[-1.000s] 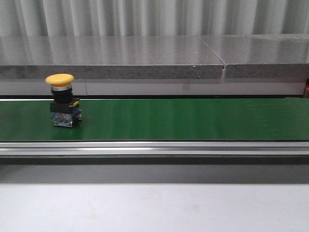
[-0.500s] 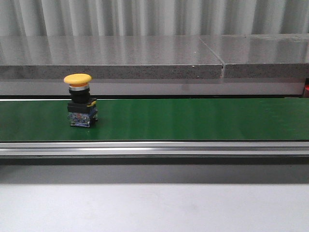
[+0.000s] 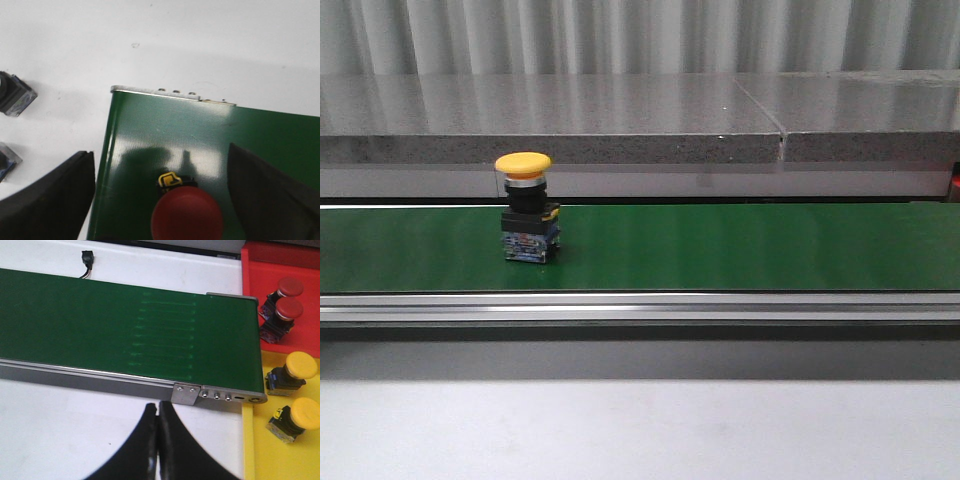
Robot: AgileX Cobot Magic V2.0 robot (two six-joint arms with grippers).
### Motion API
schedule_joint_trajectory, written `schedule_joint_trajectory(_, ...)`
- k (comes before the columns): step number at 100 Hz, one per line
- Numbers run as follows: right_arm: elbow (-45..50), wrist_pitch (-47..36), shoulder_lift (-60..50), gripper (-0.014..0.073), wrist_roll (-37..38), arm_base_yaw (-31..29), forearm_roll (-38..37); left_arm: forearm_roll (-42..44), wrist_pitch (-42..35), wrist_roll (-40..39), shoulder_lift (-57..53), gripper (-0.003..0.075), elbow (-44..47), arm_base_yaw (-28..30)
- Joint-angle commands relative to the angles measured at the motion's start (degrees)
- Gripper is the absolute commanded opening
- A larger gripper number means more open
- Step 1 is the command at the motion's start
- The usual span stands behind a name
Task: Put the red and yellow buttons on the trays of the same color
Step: 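Set the red button on the green belt and open the left gripper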
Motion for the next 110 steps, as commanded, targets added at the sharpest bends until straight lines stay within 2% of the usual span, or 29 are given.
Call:
schedule_joint_trajectory(1, -1.33, -3.47, 0.18, -0.0067, -0.58, -0.07, 0.01, -0.89, -3.55, -0.16, -4.21, 0.0523, -1.35, -1.38)
schedule_joint_trajectory(10, -1.33, -3.47, 0.18, -0.0067, -0.58, -0.07, 0.01, -0.89, -3.43, 0.07, -6.31, 0.0466, -1.35, -2.96)
schedule_joint_trajectory(17, -1.33, -3.47, 0.18, -0.0067, -0.58, -0.07, 0.01, -0.89, -3.43, 0.52, -8.0, 0.0376, -1.35, -4.58)
schedule_joint_trajectory(23, -1.33, -3.47, 0.18, -0.0067, -0.58, -0.07, 0.01, -0.89, -3.43, 0.52, -9.57, 0.0258, -1.35, -6.19)
schedule_joint_trajectory(41, -1.33, -3.47, 0.18, -0.0067, -0.58, -0.07, 0.01, -1.21, -3.81, 0.52, -14.86, -0.0021, 2.2, -8.97)
schedule_joint_trajectory(110, -1.33, -3.47, 0.18, -0.0067, -0.58, -0.07, 0.01, -3.15, -5.01, 0.52, -46.13, -0.002, 28.72, -9.11)
